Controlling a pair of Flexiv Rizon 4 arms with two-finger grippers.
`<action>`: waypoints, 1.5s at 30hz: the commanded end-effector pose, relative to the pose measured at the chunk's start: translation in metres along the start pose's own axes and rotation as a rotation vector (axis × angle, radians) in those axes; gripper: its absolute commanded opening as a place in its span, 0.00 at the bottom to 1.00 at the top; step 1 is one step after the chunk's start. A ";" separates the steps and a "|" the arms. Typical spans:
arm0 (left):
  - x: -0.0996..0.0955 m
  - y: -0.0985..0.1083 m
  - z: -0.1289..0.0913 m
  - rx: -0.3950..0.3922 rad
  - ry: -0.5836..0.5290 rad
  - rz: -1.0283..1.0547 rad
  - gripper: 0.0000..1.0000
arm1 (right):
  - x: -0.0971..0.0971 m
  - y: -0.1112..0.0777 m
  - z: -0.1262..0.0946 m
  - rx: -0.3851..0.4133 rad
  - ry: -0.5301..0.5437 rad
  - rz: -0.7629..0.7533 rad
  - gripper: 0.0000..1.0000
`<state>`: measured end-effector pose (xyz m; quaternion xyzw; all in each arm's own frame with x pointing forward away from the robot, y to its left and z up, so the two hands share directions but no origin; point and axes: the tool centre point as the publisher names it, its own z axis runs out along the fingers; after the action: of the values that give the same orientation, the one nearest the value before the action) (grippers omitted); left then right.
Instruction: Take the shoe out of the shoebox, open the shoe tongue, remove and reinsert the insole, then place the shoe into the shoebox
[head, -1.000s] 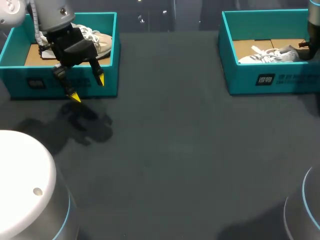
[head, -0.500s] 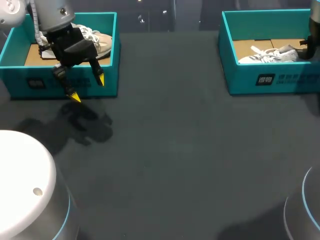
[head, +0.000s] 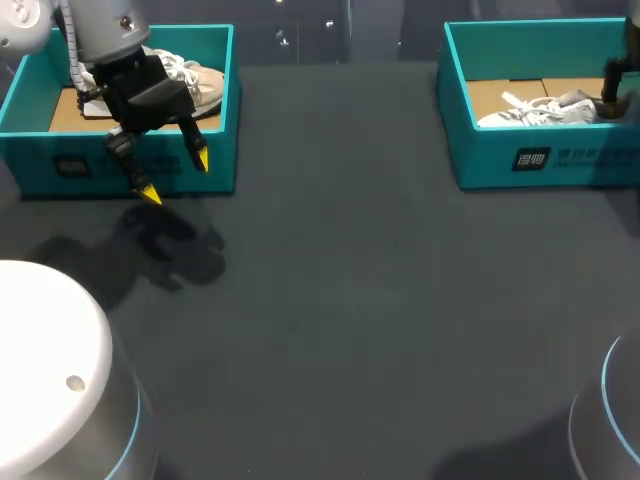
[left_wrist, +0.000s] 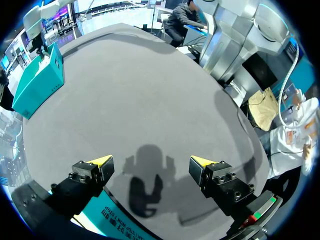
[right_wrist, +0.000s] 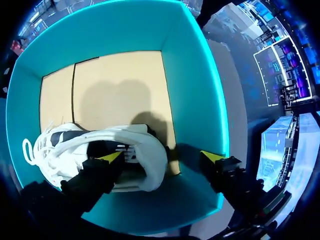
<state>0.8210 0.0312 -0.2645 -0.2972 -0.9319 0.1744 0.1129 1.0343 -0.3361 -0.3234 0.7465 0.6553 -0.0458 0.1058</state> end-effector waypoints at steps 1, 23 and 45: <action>0.000 0.000 0.000 -0.002 0.001 0.001 1.00 | -0.003 -0.016 -0.029 -0.029 0.018 0.004 1.00; 0.000 0.000 0.000 -0.002 0.001 0.001 1.00 | 0.026 -0.051 -0.129 0.017 0.125 -0.125 1.00; 0.000 0.000 0.000 -0.002 0.001 0.001 1.00 | 0.044 -0.094 -0.152 0.037 0.166 -0.126 1.00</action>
<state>0.8210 0.0312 -0.2645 -0.2972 -0.9319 0.1744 0.1129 0.9395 -0.2494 -0.1939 0.7066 0.7069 -0.0041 0.0323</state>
